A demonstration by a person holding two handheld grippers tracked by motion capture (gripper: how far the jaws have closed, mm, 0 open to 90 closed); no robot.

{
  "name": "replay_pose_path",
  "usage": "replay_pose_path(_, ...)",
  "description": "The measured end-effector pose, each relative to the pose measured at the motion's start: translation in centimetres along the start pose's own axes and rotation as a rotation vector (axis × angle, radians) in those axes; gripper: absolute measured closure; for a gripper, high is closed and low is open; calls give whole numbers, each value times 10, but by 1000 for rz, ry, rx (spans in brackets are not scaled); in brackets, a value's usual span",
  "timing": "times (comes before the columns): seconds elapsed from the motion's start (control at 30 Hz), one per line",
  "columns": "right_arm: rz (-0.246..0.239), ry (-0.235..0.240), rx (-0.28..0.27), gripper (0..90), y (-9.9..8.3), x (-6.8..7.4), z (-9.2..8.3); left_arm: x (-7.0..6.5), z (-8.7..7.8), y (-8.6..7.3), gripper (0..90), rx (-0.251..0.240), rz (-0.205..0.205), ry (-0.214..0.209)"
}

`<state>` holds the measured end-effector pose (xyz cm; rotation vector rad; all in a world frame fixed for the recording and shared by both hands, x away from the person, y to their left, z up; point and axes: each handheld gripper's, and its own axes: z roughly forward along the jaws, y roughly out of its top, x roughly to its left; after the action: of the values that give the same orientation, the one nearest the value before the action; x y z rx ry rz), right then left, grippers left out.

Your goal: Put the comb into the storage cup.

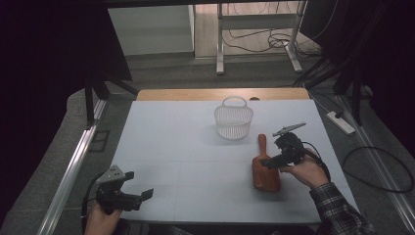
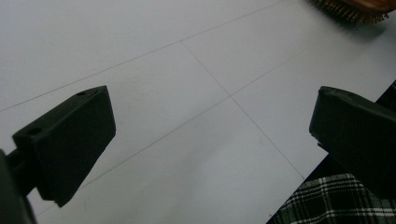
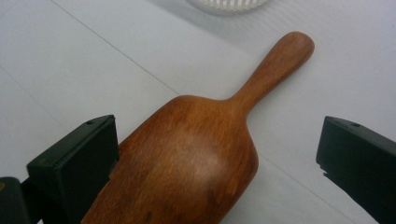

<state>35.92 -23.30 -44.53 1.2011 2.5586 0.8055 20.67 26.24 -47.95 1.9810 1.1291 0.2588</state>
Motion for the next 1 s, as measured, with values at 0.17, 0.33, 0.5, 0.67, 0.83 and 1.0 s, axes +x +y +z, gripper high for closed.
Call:
replay_pose_path(0.17, -6, 1, 6, 0, 7, -1, 5, 0, 0, 0, 6, 0, 0, -1)
replay_pose_path(0.33, -14, -7, 23, 0, 14, 0, 12, 0, 0, 0, 6, 1, 1, -5)
replay_pose_path(0.5, -30, -21, 37, 0, 20, 2, 18, 0, 0, 0, 6, 1, 2, -6)
replay_pose_path(0.67, -43, -30, 44, 0, 26, 2, 23, 0, 0, 0, 6, 1, 2, -7)
replay_pose_path(0.83, -57, -31, 48, 54, 32, 2, 29, 0, 0, 0, 6, 1, 2, -8)
replay_pose_path(1.0, -81, -15, 61, 276, 37, 2, 32, 1, 0, 0, 6, 0, 1, -9)
